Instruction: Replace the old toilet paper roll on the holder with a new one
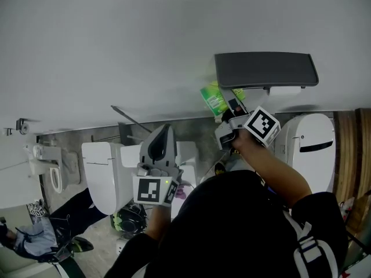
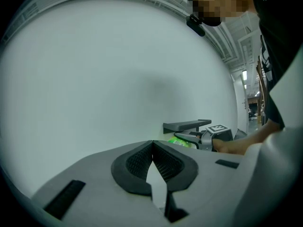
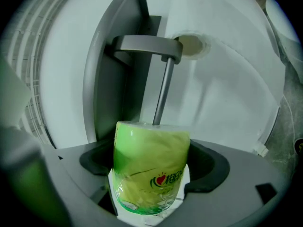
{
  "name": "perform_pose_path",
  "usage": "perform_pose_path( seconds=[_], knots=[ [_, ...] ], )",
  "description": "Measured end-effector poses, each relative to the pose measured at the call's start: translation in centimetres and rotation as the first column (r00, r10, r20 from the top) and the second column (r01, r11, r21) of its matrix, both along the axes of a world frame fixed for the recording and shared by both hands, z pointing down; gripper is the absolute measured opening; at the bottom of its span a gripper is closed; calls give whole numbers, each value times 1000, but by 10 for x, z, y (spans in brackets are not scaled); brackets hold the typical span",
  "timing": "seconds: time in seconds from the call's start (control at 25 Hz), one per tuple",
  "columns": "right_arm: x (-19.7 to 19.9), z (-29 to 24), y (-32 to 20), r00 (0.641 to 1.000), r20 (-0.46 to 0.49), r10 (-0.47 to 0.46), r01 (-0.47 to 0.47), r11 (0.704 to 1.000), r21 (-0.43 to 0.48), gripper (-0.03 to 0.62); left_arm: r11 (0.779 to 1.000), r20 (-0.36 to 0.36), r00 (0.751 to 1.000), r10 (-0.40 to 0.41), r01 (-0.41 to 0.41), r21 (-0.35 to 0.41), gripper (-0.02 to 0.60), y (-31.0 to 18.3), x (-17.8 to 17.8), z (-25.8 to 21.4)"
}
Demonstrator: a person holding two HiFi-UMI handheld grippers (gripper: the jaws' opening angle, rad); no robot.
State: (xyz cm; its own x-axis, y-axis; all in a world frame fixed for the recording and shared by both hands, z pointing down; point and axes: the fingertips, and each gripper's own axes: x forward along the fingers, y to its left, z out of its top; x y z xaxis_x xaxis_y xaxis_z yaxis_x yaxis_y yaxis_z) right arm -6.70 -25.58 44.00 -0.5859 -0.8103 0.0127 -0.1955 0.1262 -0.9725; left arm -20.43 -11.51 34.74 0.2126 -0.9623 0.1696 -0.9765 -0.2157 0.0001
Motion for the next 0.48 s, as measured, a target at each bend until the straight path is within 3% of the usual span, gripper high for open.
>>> perform_pose_path(
  seconds=[0.48],
  knots=[
    [31,10,-16,990,78,119,-113,990,-79,446,999,15,999,35,-35,1,23,-13,11,7]
  ],
)
